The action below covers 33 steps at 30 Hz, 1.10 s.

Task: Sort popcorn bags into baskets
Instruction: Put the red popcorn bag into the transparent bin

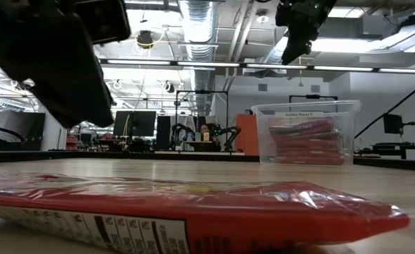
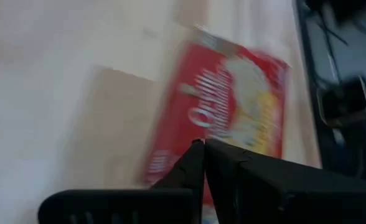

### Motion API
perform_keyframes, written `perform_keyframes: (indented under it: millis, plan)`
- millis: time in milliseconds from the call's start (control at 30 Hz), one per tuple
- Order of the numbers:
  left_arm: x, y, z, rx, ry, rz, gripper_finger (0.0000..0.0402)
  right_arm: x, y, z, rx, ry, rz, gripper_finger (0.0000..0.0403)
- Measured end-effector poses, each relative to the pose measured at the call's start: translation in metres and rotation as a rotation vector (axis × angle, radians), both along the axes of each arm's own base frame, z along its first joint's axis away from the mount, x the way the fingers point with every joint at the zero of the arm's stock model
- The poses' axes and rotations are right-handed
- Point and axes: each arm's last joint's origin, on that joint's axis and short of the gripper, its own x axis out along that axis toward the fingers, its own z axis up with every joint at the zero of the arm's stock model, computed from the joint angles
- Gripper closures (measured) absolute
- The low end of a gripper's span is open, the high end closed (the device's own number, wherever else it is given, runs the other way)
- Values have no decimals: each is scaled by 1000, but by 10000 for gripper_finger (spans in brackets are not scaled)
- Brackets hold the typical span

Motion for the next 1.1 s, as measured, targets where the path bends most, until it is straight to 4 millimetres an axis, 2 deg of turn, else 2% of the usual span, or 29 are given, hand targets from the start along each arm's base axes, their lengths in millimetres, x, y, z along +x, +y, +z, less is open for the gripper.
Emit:
perform_keyframes:
  millis: [133, 333, 467, 600, 867, 1000, 1100]
  plan:
    - [19, -15, -14, -4, 34, -85, 401, 6, 9, -1, 4, 6, 38, 244]
    - [23, -6, -25, 11, 79, -78, 401, 10, 16, -1, 28, 4, 34, 251]
    - [24, 11, -37, 57, 187, -44, 401, 11, 20, -2, 49, 14, 30, 254]
    - [32, 29, -41, 103, 207, -9, 401, 12, 27, -3, 72, 37, 42, 255]
    - [49, 89, -43, 210, 206, 303, 401, 19, 43, -4, 114, 42, 53, 256]
    - [56, 118, -39, 186, 193, 309, 401, 23, 52, -4, 126, 38, 73, 261]
    - [57, 124, -22, 152, 158, 279, 401, 24, 59, -2, 139, 25, 75, 265]
